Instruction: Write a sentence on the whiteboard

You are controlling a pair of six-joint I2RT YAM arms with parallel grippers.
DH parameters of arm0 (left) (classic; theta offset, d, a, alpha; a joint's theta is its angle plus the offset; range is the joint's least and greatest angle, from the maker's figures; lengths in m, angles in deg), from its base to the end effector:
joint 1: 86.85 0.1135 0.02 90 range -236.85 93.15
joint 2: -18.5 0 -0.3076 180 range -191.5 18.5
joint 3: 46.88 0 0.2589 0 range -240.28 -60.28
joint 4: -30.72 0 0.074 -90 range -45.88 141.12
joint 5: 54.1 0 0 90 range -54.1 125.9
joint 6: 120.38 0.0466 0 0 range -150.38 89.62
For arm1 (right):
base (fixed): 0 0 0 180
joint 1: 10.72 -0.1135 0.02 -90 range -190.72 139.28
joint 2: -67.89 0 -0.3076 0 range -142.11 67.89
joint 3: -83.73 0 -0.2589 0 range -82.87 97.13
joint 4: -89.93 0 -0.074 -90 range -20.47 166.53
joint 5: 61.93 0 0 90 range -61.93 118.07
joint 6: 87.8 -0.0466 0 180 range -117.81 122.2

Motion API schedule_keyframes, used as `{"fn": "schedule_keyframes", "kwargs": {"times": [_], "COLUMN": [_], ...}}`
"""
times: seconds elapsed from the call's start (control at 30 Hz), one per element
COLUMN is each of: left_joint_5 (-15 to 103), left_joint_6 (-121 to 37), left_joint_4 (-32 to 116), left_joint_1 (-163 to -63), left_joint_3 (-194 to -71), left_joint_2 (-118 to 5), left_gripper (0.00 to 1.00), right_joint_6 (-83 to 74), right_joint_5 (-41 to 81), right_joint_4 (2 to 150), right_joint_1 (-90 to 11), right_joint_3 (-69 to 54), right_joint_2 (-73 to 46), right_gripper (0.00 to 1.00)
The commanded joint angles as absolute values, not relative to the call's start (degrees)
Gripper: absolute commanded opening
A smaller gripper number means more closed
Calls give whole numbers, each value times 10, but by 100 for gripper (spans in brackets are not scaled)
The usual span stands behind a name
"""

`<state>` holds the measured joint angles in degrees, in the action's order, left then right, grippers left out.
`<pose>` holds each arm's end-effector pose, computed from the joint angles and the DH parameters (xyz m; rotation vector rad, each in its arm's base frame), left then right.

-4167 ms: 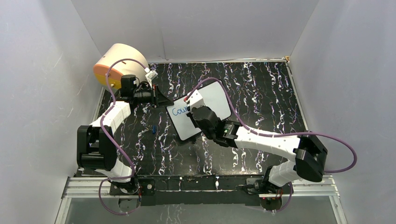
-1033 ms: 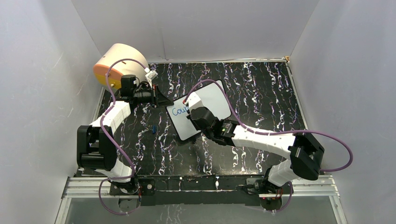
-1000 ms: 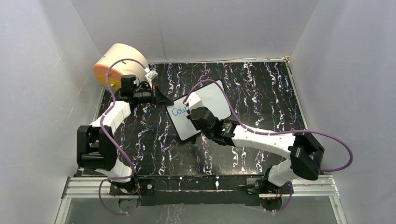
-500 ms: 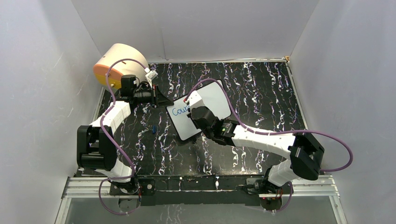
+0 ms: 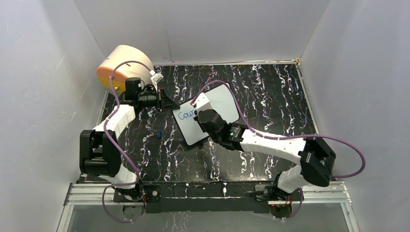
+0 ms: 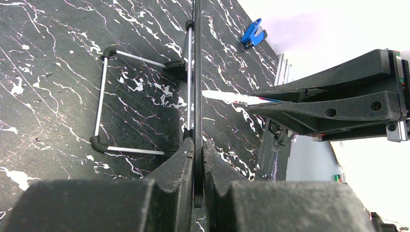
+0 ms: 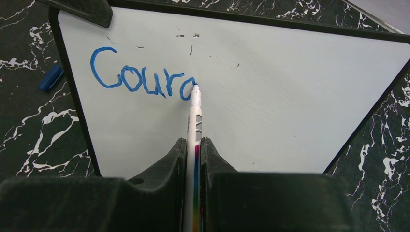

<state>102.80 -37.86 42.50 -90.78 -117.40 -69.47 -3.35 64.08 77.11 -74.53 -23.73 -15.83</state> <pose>0.3329 -0.0658 0.2982 0.6569 1.8656 -1.3199 0.1757 0.2951 0.3236 -0.5654 1.8251 0.1911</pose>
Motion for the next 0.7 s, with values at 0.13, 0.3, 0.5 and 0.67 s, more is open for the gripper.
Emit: {"fn": "schedule_keyframes", "kwargs": {"times": [0.13, 0.3, 0.5, 0.67], "left_joint_5": [1013, 1013, 1012, 1011], "left_joint_6": [-363, -363, -362, -362], "left_joint_4": [456, 456, 457, 457], "left_joint_1": [-912, -912, -912, -912], "left_joint_3": [-1175, -1176, -1176, -1176], "left_joint_2": [-704, -703, -704, -704], "left_gripper": [0, 0, 0, 0], "right_joint_6": [-41, -49, -52, -53], "right_joint_5": [643, 638, 632, 643], "right_joint_4": [773, 759, 744, 742], "right_joint_1": [-741, -741, -740, -741], "right_joint_3": [-240, -246, -244, -246], "right_joint_2": [-138, -133, -134, -133], "right_gripper": [0, 0, 0, 0]}}
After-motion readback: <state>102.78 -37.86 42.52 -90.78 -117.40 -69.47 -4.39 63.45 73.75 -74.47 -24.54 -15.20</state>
